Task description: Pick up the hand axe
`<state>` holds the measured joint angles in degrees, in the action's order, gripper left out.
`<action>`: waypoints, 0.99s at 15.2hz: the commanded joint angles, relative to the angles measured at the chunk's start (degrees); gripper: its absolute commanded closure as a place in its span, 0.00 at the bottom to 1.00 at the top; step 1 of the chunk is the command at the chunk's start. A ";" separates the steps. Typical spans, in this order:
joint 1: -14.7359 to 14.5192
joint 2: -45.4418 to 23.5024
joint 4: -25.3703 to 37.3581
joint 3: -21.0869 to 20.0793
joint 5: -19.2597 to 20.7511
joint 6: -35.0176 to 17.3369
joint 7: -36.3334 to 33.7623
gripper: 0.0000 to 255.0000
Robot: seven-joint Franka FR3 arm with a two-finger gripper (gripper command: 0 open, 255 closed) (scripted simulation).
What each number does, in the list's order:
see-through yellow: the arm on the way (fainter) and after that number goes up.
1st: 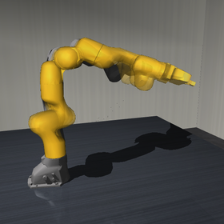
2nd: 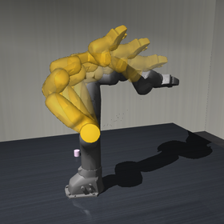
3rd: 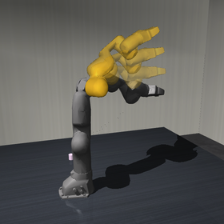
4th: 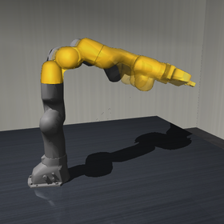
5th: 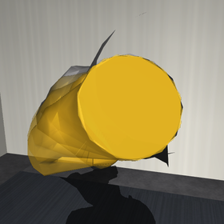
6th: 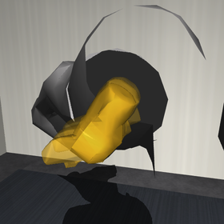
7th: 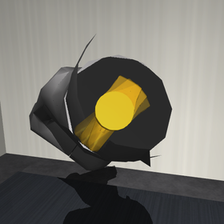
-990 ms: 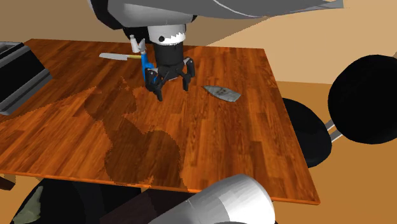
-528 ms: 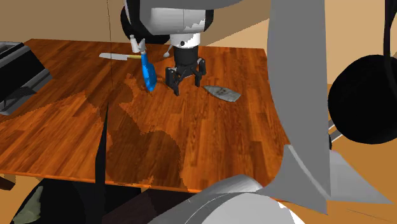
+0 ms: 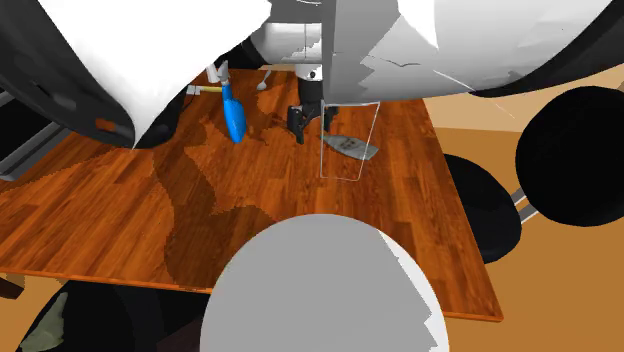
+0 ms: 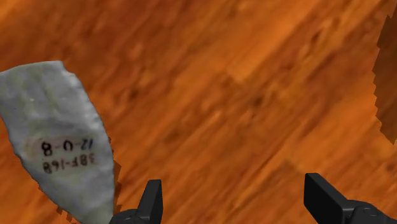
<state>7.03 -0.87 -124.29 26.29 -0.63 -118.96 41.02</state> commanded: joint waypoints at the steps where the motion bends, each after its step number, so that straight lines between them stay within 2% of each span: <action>1: 0.83 -5.06 3.81 0.68 -2.29 -0.90 3.28 0.00; 5: 3.62 -14.32 11.52 0.79 -6.66 -1.70 8.98 0.00; 11: 9.40 -28.12 25.77 -0.81 -12.02 -0.58 15.33 0.00; 15: 10.02 -30.06 26.05 -1.37 -12.81 -2.17 15.89 0.00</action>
<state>16.82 -30.26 -98.37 25.08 -13.15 -120.61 56.65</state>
